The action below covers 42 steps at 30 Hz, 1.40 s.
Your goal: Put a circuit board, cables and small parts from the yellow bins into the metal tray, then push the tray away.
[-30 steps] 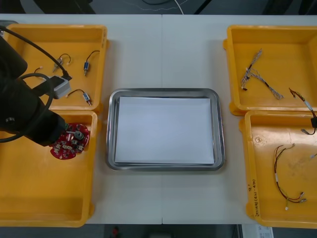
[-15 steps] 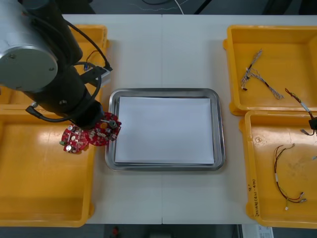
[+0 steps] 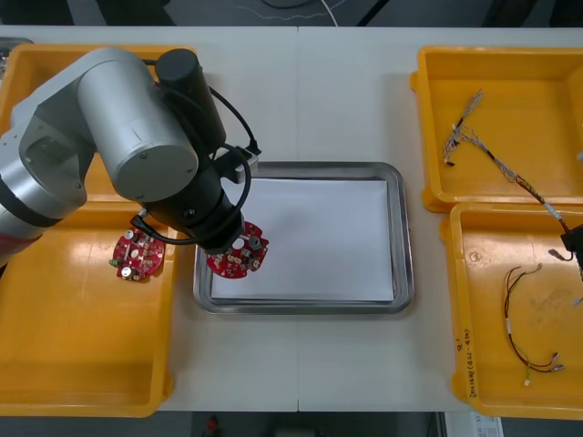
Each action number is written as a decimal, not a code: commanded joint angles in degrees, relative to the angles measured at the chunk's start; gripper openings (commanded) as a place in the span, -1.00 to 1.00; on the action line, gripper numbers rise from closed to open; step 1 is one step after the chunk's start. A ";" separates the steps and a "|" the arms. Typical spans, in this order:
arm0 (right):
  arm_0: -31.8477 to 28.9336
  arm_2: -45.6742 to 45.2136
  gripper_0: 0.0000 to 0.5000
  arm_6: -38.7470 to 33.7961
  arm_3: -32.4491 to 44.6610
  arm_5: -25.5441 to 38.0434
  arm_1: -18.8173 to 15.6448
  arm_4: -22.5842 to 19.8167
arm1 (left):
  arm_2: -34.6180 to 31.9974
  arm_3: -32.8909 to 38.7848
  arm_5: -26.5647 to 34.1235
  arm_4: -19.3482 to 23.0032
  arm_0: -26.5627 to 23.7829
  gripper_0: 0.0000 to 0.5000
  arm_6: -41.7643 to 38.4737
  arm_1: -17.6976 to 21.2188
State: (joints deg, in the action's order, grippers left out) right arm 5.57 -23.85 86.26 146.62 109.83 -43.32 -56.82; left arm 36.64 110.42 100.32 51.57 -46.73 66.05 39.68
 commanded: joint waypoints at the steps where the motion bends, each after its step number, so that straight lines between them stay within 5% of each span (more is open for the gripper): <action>1: -1.17 2.06 -1.00 1.72 1.56 0.17 -2.92 -0.31 | 3.53 -2.14 -2.93 -0.60 -2.49 -1.00 -2.77 -1.09; 32: -0.03 4.52 -1.00 2.86 -0.55 0.17 -4.15 2.24 | 10.30 -6.71 -9.61 -3.50 -2.31 -0.95 -4.35 -1.36; 33: -0.03 4.52 -1.00 2.86 -0.55 0.17 -4.06 2.24 | 10.21 -6.71 -9.61 -3.50 -2.31 -0.73 -4.44 -1.36; 35: -0.03 4.52 -1.00 2.86 -0.55 0.17 -4.06 2.51 | 10.21 -6.71 -9.88 -3.41 -2.31 0.52 -4.79 -1.36; 37: -0.03 4.52 -1.00 2.86 -0.55 0.17 -4.06 2.51 | 10.30 -6.71 -10.23 -3.32 -2.31 0.99 -5.14 -1.36; 42: 0.14 4.43 -1.00 2.95 -0.55 0.17 -4.15 2.24 | 10.21 -6.62 -10.32 -3.15 -2.31 1.00 -5.93 -1.36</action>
State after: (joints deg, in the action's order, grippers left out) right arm 5.37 -20.00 86.29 145.94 109.83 -45.41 -54.86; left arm 46.32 103.48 90.63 48.60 -46.74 65.88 39.44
